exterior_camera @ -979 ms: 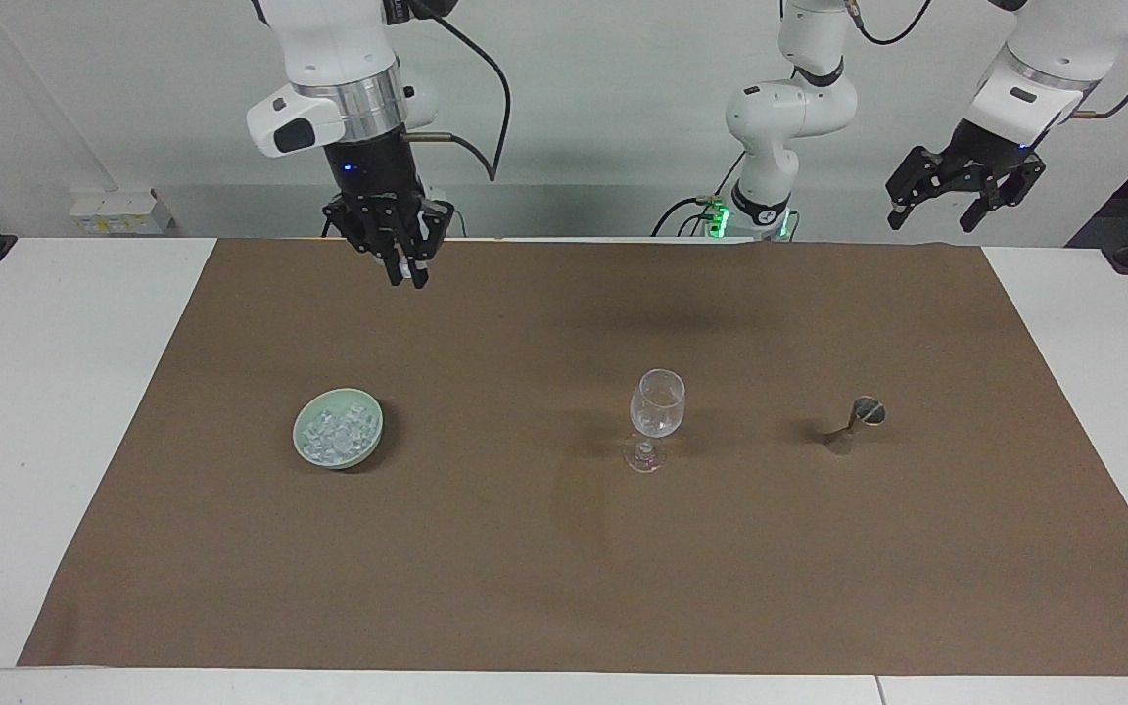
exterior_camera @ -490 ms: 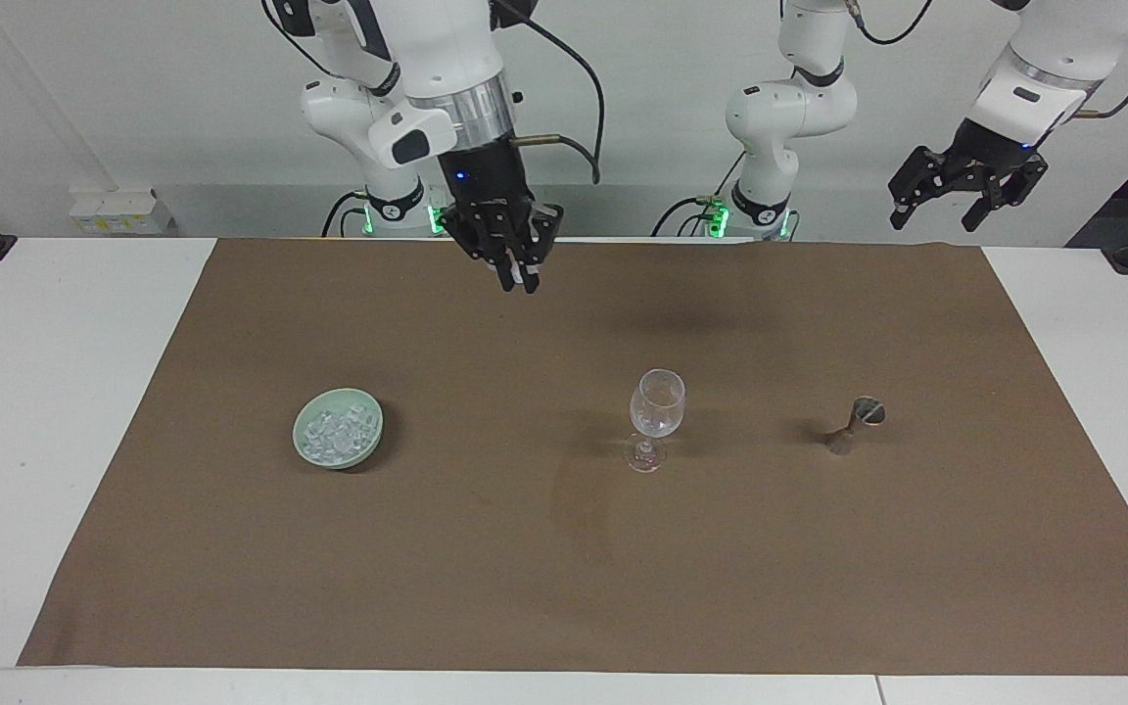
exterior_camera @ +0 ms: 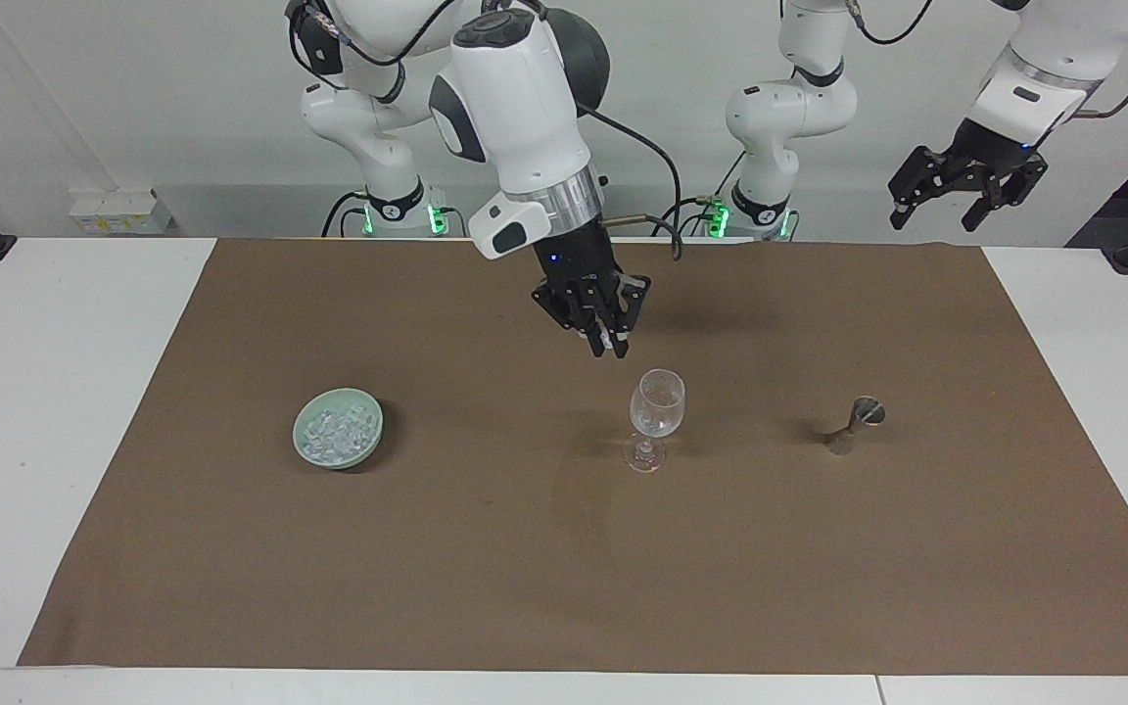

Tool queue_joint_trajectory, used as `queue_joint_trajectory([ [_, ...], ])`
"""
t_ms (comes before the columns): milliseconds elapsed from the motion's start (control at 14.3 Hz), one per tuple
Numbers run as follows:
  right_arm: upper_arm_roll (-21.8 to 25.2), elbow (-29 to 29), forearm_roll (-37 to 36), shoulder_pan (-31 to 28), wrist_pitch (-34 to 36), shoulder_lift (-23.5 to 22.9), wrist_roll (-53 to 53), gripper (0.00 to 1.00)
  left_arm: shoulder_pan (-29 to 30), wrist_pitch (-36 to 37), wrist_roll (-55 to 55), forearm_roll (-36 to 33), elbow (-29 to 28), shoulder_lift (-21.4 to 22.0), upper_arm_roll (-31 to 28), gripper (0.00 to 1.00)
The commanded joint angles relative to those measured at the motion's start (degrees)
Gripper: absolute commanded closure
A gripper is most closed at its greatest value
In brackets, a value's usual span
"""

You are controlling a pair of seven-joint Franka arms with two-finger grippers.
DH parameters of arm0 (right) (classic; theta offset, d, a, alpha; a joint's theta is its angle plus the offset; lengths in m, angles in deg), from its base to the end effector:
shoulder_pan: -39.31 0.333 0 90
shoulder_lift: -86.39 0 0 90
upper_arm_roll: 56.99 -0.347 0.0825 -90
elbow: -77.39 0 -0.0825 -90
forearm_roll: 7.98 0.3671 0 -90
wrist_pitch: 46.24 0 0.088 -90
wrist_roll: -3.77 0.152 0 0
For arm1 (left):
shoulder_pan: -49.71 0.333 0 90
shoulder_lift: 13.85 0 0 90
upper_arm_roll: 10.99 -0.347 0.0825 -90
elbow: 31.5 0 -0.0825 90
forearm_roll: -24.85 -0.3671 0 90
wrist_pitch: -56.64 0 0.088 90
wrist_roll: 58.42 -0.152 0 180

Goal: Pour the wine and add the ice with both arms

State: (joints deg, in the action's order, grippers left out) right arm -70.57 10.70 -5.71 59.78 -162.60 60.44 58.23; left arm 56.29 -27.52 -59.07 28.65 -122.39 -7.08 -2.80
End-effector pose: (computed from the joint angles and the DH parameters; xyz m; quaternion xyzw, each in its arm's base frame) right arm 0.6304 0.3796 0.5780 -0.9546 0.1992 -0.1045 0.1953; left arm 0.4856 -0.0292 0.6546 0.9994 -0.0226 -0.0005 0.0246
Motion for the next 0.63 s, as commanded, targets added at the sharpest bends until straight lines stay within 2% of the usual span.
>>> queue_joint_trajectory([
  [0, -0.3, 2.5, 1.1, 1.2, -1.2, -1.7, 1.4, 1.0, 0.5, 0.7, -0.1, 0.7, -0.3, 0.8, 0.1, 0.0],
  [140, 0.1, 2.5, 1.0, 3.0, -3.2, -3.3, 1.5, 1.0, 0.5, 0.6, -0.1, 0.7, -0.3, 0.8, 0.1, 0.0],
  [560, 0.2, 2.0, -0.8, 3.4, -4.7, -6.0, 1.5, 1.0, 0.5, 0.6, -0.1, 0.7, -0.3, 0.8, 0.1, 0.0],
])
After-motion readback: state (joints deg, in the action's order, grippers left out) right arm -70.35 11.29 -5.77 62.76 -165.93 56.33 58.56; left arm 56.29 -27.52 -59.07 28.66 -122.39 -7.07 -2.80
